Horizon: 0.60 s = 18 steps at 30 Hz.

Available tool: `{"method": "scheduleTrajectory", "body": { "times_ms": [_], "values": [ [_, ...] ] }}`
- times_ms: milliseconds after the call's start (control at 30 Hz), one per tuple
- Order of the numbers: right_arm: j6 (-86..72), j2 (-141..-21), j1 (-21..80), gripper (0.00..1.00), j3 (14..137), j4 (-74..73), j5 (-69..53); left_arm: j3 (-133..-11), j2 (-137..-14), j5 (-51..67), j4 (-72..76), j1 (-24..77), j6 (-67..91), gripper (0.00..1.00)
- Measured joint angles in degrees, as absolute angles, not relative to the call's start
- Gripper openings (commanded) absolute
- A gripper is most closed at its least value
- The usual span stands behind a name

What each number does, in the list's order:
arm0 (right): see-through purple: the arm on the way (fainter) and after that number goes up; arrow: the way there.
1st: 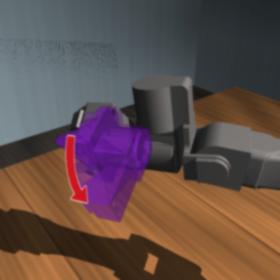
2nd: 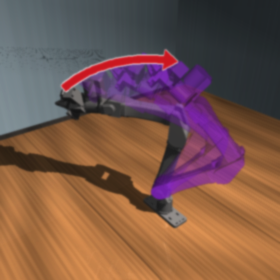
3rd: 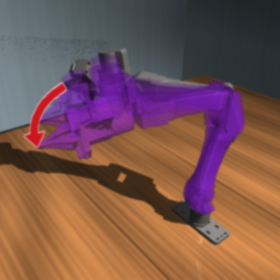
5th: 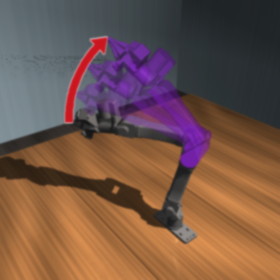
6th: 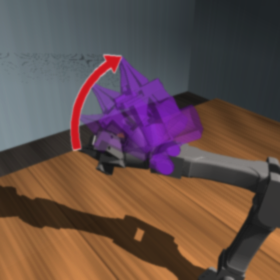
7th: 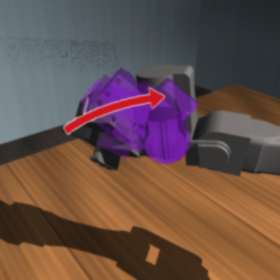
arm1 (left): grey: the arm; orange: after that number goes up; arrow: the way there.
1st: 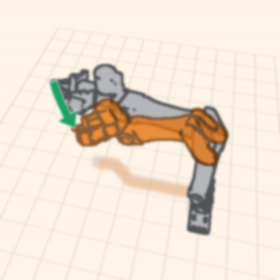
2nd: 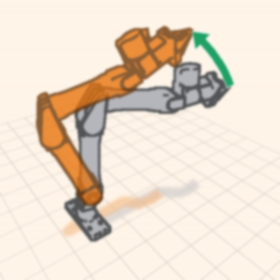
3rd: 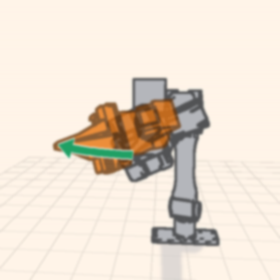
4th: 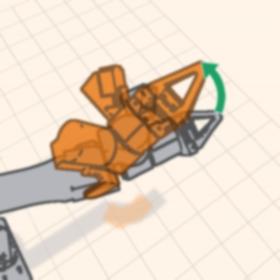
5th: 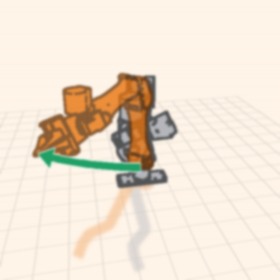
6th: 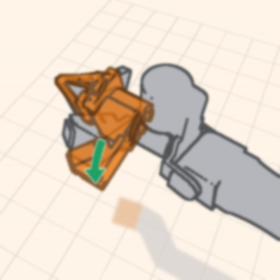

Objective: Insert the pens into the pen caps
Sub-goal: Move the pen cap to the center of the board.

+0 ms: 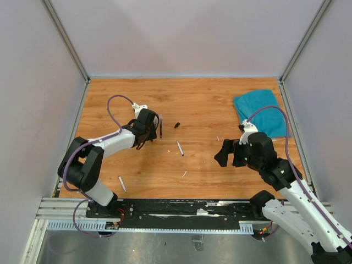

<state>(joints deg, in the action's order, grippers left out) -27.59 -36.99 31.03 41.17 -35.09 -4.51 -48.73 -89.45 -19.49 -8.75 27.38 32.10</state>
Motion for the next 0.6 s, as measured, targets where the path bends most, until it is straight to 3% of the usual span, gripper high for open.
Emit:
{"method": "scheduleTrajectory", "body": {
  "times_ms": [600],
  "values": [
    [-27.62, -37.63, 31.03, 0.99, 40.27, -35.05, -5.15, -49.19, -92.82, -19.49, -7.33, 26.26, 31.97, 0.41]
  ]
}}
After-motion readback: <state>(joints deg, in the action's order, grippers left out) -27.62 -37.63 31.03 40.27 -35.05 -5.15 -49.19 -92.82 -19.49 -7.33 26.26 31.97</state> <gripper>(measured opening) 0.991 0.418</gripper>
